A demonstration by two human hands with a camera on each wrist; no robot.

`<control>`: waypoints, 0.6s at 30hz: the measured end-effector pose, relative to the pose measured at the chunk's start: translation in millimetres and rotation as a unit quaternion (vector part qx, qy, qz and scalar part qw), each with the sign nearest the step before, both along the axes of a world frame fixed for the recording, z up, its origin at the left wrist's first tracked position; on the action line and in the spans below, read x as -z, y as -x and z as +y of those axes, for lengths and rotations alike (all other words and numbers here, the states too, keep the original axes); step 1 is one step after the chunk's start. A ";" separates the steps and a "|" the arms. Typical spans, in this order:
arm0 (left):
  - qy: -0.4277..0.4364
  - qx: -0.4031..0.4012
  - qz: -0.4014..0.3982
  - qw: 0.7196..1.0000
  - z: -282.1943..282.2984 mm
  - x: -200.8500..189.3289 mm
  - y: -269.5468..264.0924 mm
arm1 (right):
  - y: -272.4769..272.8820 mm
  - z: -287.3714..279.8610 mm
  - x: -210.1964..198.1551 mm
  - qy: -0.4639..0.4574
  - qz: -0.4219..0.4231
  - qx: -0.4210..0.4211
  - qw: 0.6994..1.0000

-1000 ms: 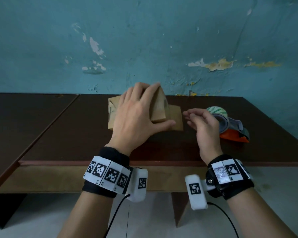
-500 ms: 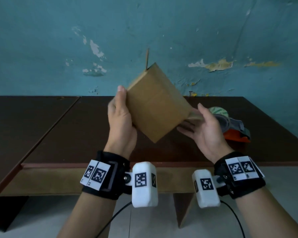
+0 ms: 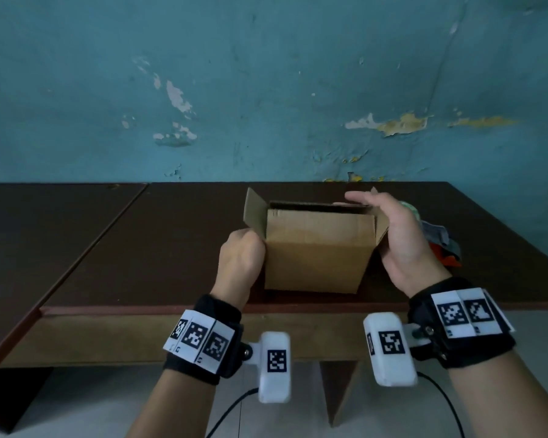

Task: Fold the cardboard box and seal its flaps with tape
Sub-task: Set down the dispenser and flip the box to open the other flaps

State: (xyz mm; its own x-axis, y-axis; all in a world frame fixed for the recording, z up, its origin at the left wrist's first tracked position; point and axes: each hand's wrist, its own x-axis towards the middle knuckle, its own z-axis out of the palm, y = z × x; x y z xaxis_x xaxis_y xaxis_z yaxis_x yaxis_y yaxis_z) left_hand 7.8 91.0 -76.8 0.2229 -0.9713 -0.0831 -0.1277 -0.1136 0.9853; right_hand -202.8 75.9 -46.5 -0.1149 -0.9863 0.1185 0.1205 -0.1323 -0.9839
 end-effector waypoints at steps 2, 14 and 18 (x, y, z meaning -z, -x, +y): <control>-0.021 0.017 0.005 1.000 -0.4 2.2 -1.9 | 2.1 -0.8 -2.9 0.011 0.017 0.001 1.000; 0.302 -0.009 -0.142 0.943 -4.8 -33.0 -0.1 | 15.3 -7.3 2.9 0.037 0.095 0.019 0.995; 0.246 -0.036 -0.304 0.920 -6.5 -23.6 4.1 | 14.7 -8.6 4.3 0.028 0.100 0.029 0.994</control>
